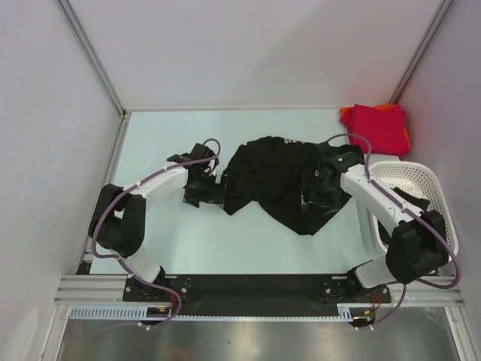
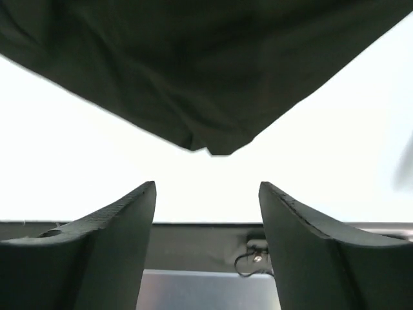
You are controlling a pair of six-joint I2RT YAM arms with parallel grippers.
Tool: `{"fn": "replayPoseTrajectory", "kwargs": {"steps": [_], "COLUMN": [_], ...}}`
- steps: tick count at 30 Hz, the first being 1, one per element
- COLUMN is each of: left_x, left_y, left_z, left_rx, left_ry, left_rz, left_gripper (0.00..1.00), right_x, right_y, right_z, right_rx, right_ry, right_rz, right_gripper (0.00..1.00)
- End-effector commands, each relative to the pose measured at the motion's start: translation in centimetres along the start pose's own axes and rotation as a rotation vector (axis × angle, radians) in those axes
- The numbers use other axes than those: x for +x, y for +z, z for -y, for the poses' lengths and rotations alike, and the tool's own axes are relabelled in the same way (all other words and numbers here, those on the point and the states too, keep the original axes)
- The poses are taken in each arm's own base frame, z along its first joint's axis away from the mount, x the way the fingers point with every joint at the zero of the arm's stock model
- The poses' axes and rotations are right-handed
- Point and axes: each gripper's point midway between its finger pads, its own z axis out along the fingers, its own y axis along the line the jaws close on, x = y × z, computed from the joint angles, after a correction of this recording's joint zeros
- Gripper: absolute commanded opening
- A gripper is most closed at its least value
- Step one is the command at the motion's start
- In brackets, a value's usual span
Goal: Fold and stack the t-shirts
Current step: Flatten out the tshirt
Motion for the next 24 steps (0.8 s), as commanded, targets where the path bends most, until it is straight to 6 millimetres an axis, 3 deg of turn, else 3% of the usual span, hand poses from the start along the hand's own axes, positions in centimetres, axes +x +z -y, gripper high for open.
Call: {"fn": "replayPoseTrajectory", "kwargs": {"steps": [1,6,10,13,19,24], "left_x": [0.6,-0.9,-3.1,-4.7,-7.8,-8.7], "left_y": [0.4,0.4,0.1,0.6,0.9,1.4], "left_z": [-0.3,-0.5,-0.5,-0.8,-0.7,-0.7], "left_rx": [0.006,-0.015,-0.043,-0.064,-0.071,-0.074], "left_ry": [0.026,0.026,0.034,0.039,0.048,0.059], "left_rz": [0.008,0.058,0.097,0.101,0.129,0.118], "left_gripper": [0.99,0.99,1.0,1.0,1.0,1.0], "right_x": [1.1,-0.2,-1.8,-2.3,-3.4,-4.6], "right_y": [1.4,4.9,6.2,7.6,8.6,8.9], "right_z": [-3.2,-4.9,-7.5,-8.3,-9.1,-8.7], "right_rx": [-0.098,-0.004,-0.008,0.028,0.052,0.116], "right_ry": [0.017,-0.069,-0.122,-0.168,-0.206,-0.252], "right_rz": [-0.029,-0.03,-0.035,-0.031,-0.012,0.014], "right_gripper": [0.69,0.72,0.72,0.72,0.72,0.71]}}
